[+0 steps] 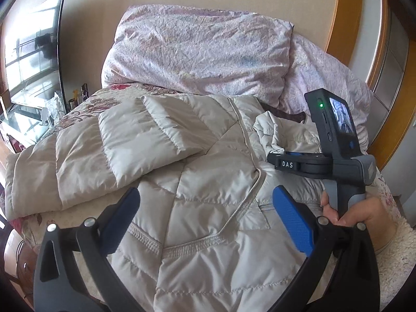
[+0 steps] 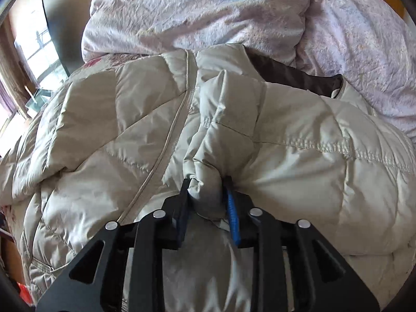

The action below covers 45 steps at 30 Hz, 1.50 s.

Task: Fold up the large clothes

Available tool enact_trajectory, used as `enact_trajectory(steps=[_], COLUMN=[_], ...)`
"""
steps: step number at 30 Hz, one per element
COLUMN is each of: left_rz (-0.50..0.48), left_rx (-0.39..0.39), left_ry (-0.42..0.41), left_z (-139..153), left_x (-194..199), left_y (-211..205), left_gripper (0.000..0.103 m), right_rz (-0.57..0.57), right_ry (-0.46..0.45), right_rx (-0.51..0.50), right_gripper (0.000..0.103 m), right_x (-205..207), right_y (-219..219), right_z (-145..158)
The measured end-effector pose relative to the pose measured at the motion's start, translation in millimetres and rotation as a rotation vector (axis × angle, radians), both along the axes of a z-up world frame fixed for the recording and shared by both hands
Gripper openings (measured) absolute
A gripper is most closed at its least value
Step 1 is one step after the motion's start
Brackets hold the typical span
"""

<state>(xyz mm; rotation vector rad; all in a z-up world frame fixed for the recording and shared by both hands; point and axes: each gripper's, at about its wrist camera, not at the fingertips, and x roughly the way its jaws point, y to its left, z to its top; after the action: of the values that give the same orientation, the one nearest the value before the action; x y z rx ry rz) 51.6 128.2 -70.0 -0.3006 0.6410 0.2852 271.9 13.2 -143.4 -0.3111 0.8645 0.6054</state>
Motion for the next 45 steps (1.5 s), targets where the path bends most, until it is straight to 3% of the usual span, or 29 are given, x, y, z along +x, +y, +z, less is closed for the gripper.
enact_trajectory(steps=[1,3,7,10,12,13,14,17,20,31,37,42,45], left_rz=[0.002,0.001,0.006,0.030,0.057,0.079,0.101,0.153,0.226,0.392,0.464,0.546,0.594], left_rx=[0.008,0.015,0.008,-0.007,-0.010,-0.008,-0.008,-0.010,0.001,-0.154,-0.226,-0.334,-0.362], left_ry=[0.006,0.015,0.030,0.040,0.047,0.051,0.056,0.072,0.107,0.180,0.176,0.139,0.105], left_z=[1.0,1.5,-0.8,-4.3,-6.8,-8.4,-9.6,-12.8,-16.8,-36.7,-45.2,-54.6,-55.8], left_x=[-0.7,-1.8,-6.6,-13.2,-19.4,-23.4,-27.3,-40.2,-52.6,-69.0,-73.6,-82.9,-86.5], left_y=[1.2,5.0,15.6,26.4,34.6,39.4,44.2,59.3,75.9,130.3,151.0,171.7,181.9], left_gripper=[0.101,0.101,0.101,0.101,0.101,0.101,0.101,0.101,0.101,0.101,0.101,0.100,0.094], right_rz=[0.015,0.042,-0.041,-0.198,-0.293,-0.304,-0.302,-0.309,-0.314,-0.331,-0.340,-0.341,-0.341], right_ry=[0.008,0.021,-0.106,-0.088,-0.048,-0.008,-0.035,-0.096,-0.095,-0.116,-0.122,-0.121,-0.118], right_rx=[0.002,0.069,0.125,0.103,-0.009,-0.057,-0.048,-0.073,-0.061,-0.053,-0.059,-0.052,-0.045], right_gripper=[0.054,0.063,0.063,0.063,0.065,0.067,0.067,0.068,0.071,0.075,0.078,0.078,0.078], right_x=[-2.7,-8.9,-7.6,23.9,49.4,61.1,61.9,56.9,58.8,53.9,54.1,53.8,54.0], right_y=[-0.3,-8.9,-38.3,-59.2,-62.1,-61.0,-61.1,-54.1,-54.7,-57.6,-57.4,-57.9,-58.6], right_z=[3.8,17.2,45.1,38.7,12.8,-7.2,-13.1,-16.3,-16.9,-15.7,-15.8,-15.9,-15.9])
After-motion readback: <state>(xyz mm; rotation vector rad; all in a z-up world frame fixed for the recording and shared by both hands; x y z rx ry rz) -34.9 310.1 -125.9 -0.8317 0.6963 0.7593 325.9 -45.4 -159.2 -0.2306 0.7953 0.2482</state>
